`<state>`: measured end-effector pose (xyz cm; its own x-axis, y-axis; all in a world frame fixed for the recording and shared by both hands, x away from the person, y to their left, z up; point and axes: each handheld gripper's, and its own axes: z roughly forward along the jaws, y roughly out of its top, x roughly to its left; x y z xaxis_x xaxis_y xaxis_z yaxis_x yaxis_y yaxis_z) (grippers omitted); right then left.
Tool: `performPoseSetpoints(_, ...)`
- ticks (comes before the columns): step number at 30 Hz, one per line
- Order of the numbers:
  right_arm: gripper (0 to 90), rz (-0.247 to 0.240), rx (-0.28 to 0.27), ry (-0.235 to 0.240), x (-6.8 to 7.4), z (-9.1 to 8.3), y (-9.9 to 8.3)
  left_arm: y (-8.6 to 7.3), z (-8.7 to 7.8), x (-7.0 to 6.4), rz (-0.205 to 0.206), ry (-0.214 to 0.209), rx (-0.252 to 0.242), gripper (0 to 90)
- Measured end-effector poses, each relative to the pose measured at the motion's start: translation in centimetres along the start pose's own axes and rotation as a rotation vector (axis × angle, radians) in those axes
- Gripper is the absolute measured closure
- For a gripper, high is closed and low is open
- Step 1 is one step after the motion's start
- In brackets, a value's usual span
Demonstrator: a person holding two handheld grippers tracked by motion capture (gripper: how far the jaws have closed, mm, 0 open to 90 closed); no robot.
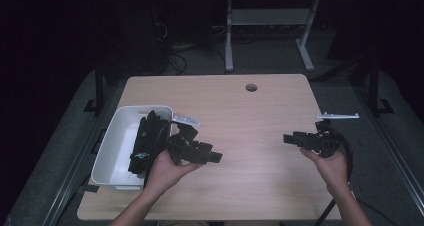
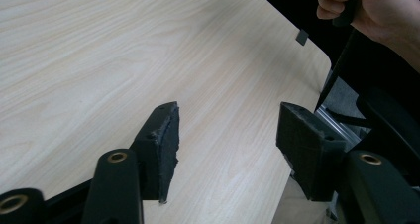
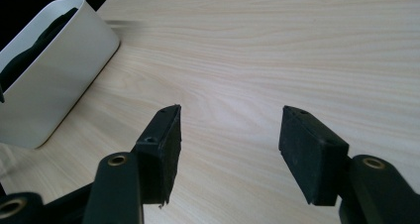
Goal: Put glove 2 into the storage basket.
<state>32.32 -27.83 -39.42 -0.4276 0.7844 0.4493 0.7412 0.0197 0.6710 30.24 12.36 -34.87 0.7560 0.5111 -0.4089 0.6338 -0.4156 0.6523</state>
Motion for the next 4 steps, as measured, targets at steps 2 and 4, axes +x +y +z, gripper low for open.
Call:
performPoseSetpoints(2,40.8,0.000,-0.007,-0.002,-0.10,-0.33,-0.36,-0.13,0.07,-0.20,-0.002,-0.008,-0.007,40.2)
performPoseSetpoints(4,40.8,0.000,-0.011,0.000,-0.17,-0.62,-0.81,-0.19,0.06,-0.27,0.003,-0.009,-0.009,39.6)
